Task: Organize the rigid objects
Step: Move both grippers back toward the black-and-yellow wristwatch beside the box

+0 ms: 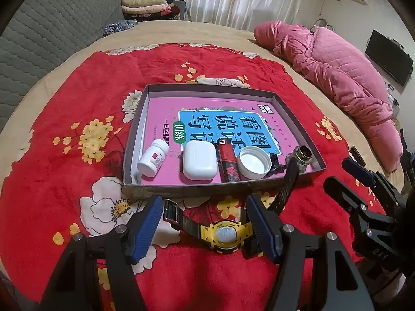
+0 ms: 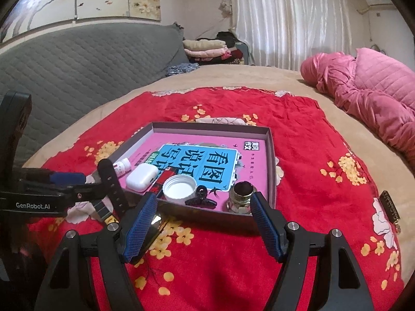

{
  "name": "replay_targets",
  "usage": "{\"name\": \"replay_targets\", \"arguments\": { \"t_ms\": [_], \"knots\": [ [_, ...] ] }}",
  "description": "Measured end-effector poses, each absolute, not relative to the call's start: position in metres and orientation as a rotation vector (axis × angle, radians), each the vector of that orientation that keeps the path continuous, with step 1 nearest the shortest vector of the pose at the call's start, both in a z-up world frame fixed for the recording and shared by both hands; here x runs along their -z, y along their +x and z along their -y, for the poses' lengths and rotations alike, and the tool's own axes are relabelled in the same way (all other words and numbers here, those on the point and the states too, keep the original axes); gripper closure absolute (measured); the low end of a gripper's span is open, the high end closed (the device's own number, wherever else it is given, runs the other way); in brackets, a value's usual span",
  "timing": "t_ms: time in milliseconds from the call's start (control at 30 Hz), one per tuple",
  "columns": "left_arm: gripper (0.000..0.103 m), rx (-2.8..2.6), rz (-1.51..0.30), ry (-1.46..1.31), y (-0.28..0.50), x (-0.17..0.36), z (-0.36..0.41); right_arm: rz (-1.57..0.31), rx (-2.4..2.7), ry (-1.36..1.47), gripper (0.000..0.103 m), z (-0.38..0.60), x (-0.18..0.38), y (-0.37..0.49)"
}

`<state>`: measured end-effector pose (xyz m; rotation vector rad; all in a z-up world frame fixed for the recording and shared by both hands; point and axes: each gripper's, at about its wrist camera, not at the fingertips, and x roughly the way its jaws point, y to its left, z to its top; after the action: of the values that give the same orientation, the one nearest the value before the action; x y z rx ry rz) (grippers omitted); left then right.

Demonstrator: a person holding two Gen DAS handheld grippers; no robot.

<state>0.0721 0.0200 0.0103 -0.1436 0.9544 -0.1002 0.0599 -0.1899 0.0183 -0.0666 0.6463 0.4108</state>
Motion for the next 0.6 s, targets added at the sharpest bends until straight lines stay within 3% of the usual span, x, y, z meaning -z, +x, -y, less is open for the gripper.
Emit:
{"name": "replay_targets", "arguments": {
  "t_ms": [600],
  "knots": [
    [0.036,0.119,-0.977,-0.129,0.05,-0.009,-0.022,-0.672,-0.433,-0.1,0.027,0.182,-0.018,0.04]
  ]
}}
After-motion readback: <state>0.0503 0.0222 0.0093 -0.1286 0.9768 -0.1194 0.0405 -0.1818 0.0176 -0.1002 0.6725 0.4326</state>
